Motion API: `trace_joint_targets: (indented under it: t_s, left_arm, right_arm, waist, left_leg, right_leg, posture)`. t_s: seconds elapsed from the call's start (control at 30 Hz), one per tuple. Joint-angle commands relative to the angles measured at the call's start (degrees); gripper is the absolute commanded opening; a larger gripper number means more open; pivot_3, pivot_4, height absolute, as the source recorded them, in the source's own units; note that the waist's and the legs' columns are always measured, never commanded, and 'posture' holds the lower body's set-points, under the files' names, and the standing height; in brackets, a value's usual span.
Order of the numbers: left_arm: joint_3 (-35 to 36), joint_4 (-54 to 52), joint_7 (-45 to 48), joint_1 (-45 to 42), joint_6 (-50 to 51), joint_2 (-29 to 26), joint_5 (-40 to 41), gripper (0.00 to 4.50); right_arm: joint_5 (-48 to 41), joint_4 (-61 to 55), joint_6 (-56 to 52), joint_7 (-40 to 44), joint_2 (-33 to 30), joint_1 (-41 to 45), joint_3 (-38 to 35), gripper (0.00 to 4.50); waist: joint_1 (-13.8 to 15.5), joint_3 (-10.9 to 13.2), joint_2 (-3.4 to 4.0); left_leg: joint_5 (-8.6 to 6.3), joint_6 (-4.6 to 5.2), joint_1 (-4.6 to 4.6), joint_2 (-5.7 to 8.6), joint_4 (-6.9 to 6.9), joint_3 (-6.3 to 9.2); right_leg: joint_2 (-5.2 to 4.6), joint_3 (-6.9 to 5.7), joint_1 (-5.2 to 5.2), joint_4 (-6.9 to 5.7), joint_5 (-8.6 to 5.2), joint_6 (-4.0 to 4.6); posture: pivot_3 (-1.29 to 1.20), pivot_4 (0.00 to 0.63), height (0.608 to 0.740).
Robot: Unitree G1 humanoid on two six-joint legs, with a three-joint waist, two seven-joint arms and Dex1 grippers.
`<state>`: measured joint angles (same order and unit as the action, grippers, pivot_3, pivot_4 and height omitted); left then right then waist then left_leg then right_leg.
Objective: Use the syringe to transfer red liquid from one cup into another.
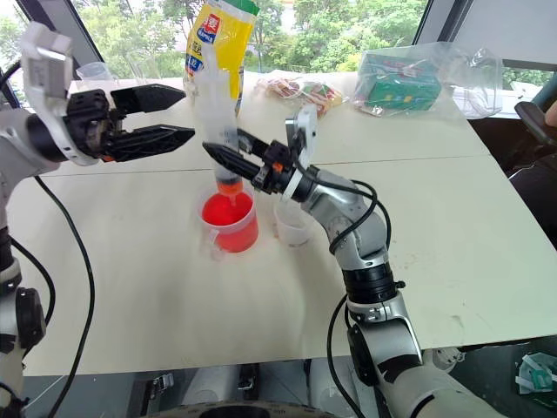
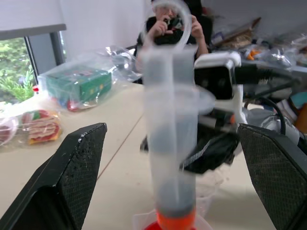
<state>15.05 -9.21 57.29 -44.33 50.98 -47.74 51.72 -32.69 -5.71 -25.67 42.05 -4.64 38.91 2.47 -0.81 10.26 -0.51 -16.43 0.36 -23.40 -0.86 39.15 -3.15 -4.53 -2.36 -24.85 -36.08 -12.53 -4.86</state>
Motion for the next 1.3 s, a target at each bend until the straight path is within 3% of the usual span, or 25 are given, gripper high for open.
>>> trace_joint_targets:
  t_s: [0.03,0.37,0.53,0.9,1.3]
  left_arm:
    - [1.66,-1.08,-0.44,-0.33,-0.8,-1.06,0.51,4.45]
    - [-3.49,2.38,-0.34,-4.72,-6.03,4.85,-2.56,4.45]
    - [-6.69,7.06,0.71,-11.06,-8.91,10.64,-4.36,4.45]
    - [-11.18,15.19,5.68,-19.21,-13.44,17.81,-8.57,4.45]
    - [-12.83,22.24,9.46,-20.61,-18.32,19.34,-14.54,4.45]
  right_arm:
    - [-2.6,-3.72,-0.97,-1.9,-0.79,1.73,-2.6,1.39]
    - [-9.47,-14.41,-7.02,-8.57,-9.21,-0.77,-10.87,1.39]
    - [-4.96,-17.19,-4.28,-7.86,-12.58,-9.54,-8.03,1.39]
    - [0.77,-16.54,2.47,-7.31,-11.94,-16.59,-3.0,1.39]
    - [1.19,-16.84,3.31,-7.56,-12.31,-16.91,-2.88,1.39]
  waist:
    - [0.05,0.0,0.0]
    - [0.08,0.01,0.0]
    - [0.21,0.0,-0.04]
    - [0.04,0.02,-0.05]
    - [0.1,0.04,-0.08]
  left_leg:
    - [0.0,0.0,0.0,0.01,0.0,-0.01]
    - [0.0,0.01,-0.01,0.03,0.0,-0.03]
    - [-0.01,0.02,-0.02,0.04,0.0,-0.04]
    - [-0.01,0.04,0.0,0.1,0.0,-0.04]
    - [-0.02,0.04,-0.01,0.09,0.0,-0.03]
  right_leg:
    - [-0.02,0.0,0.0,0.0,0.0,0.0]
    - [-0.02,0.0,0.0,0.02,0.0,0.0]
    - [-0.02,-0.03,0.06,0.08,0.0,-0.01]
    - [0.05,0.03,0.02,0.05,0.0,-0.02]
    - [0.03,0.03,0.02,0.06,-0.01,-0.02]
  posture:
    - [0.0,0.15,0.74]
    - [0.0,0.15,0.74]
    - [0.0,0.15,0.74]
    - [0.0,0.15,0.74]
    - [0.0,0.15,0.74]
